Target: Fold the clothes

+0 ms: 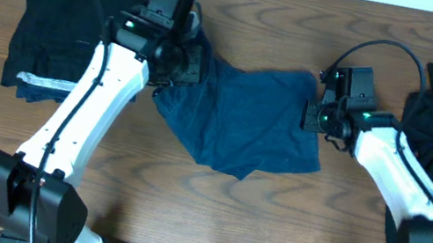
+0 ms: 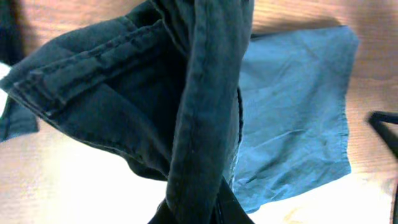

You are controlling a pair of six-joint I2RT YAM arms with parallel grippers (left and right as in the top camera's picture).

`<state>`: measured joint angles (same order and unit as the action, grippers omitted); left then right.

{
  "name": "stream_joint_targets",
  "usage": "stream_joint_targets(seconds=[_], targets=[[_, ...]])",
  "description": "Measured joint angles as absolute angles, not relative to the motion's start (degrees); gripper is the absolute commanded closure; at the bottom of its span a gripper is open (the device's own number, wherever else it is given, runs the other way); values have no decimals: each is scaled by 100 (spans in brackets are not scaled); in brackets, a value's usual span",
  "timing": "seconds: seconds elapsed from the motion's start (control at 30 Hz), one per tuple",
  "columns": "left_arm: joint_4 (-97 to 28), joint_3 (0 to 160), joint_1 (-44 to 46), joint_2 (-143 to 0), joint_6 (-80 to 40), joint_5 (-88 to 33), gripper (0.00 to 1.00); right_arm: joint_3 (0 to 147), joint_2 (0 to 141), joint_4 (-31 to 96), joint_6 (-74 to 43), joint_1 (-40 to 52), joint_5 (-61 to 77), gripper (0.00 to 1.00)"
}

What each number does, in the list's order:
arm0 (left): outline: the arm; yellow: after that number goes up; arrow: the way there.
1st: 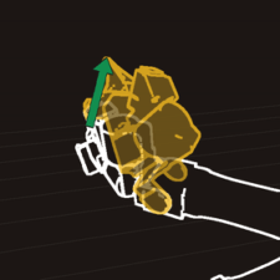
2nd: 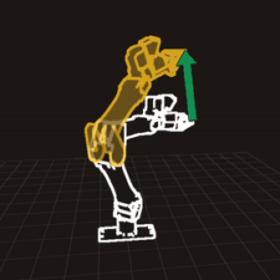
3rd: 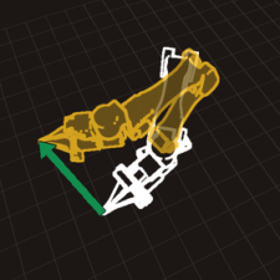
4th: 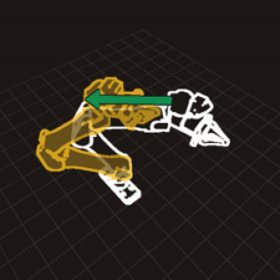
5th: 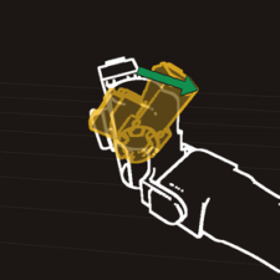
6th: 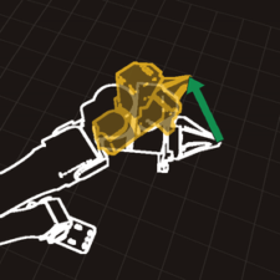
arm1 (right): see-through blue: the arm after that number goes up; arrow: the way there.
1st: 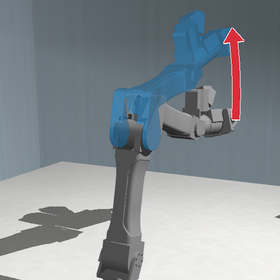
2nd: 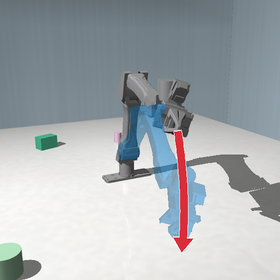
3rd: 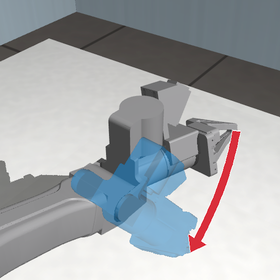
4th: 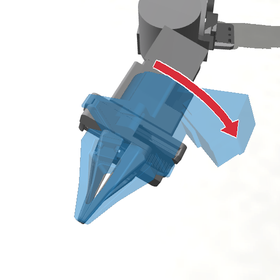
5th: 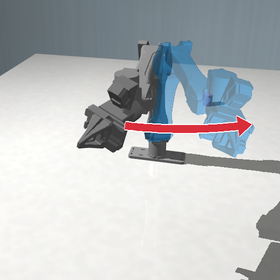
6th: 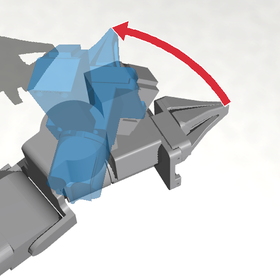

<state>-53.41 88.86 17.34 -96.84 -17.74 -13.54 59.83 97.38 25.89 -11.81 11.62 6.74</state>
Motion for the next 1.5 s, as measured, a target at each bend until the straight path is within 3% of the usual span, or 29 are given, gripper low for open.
stream_joint_targets(seconds=[0.27,0.93,1.5], targets=[[-5127,8886,1892,-9686,-1909,-1350,94,6047,10781,2202,-1057,1114,607,99],[-4134,8886,2871,-9747,-2724,-1356,94,6130,10827,2316,-1039,1105,635,99],[-3293,8886,3664,-10851,-3175,-1358,94,6134,10831,2318,-1041,1105,637,99]])
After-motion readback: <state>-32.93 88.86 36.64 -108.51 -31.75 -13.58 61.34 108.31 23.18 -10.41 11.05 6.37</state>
